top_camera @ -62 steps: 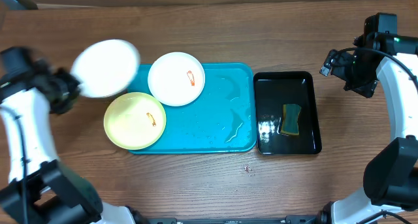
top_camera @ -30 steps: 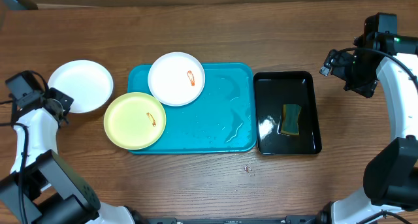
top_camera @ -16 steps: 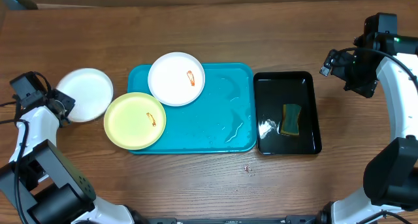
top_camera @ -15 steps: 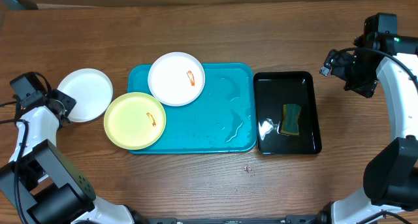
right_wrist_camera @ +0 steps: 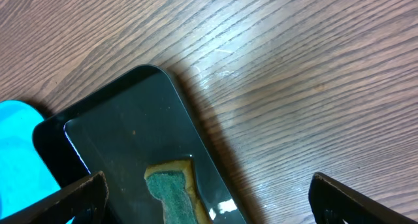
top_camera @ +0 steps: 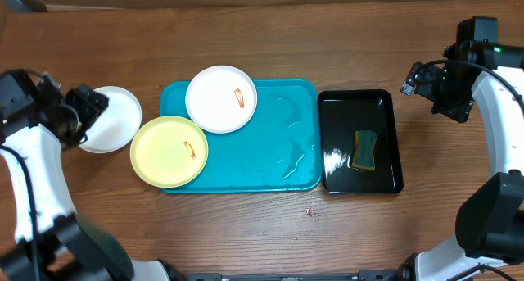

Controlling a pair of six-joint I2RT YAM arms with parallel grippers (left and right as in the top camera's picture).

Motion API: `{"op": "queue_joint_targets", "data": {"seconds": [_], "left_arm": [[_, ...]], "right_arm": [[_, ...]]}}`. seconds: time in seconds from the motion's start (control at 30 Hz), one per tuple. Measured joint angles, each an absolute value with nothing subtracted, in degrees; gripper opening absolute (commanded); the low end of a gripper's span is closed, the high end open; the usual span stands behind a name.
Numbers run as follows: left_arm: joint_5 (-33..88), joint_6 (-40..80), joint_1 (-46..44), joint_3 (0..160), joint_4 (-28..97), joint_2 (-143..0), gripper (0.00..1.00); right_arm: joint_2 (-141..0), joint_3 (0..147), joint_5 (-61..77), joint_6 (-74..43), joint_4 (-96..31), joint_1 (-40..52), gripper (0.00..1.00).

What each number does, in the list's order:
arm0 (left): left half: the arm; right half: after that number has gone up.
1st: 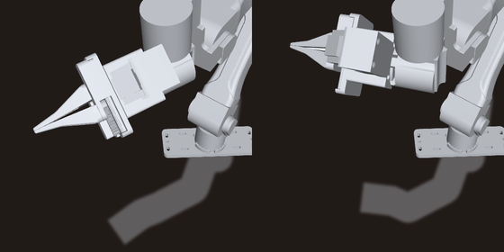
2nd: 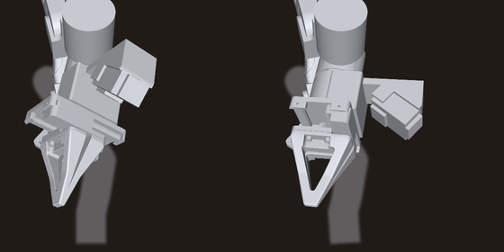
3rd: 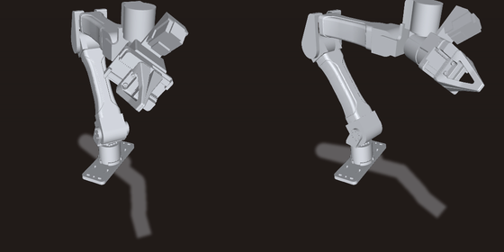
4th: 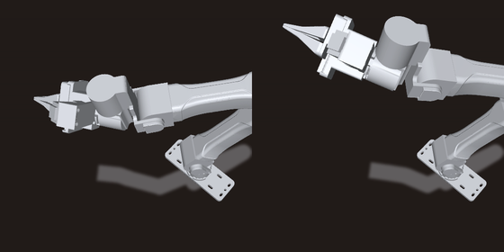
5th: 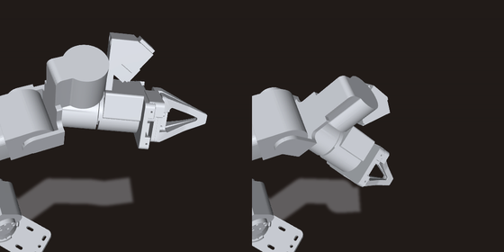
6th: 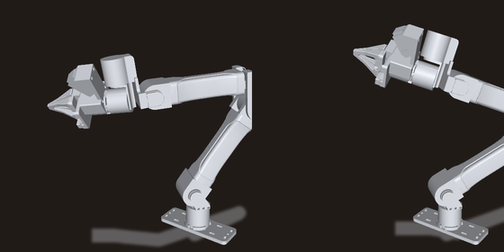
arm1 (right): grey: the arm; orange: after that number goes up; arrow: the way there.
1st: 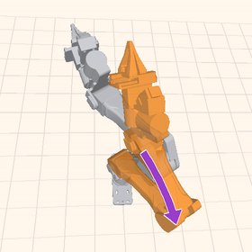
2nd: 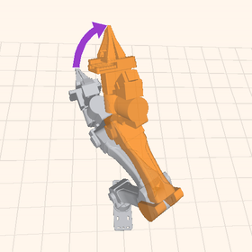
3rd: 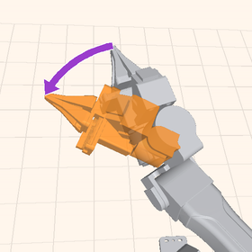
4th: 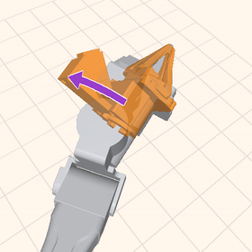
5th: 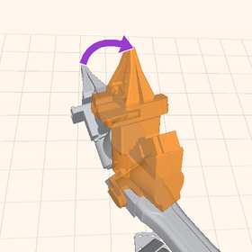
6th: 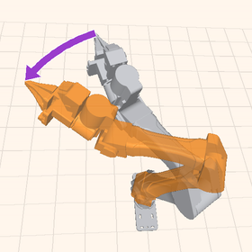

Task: Clean dirty plates on tray and stack at the side
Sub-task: 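Release the plate and move left gripper to the yellow plate rim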

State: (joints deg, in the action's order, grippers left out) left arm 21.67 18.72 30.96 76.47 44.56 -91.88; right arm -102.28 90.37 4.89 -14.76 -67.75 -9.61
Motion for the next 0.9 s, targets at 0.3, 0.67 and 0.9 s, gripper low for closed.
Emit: {"op": "queue_joint_targets", "data": {"seconds": [0.3,0.67,0.9], "left_arm": [[17.5,16.4,10.4,89.1,62.6,-88.3,0.56],[4.6,14.9,-3.0,99.5,85.8,-98.8,0.33],[-6.4,18.6,-1.4,93.1,87.4,-98.9,0.43]], "right_arm": [[-102.3,90.4,4.9,-14.8,-67.7,-9.6,1.00],[-102.3,90.4,4.9,-14.8,-67.8,-9.6,1.00],[-102.3,90.4,4.9,-14.8,-67.8,-9.6,1.00]]}}
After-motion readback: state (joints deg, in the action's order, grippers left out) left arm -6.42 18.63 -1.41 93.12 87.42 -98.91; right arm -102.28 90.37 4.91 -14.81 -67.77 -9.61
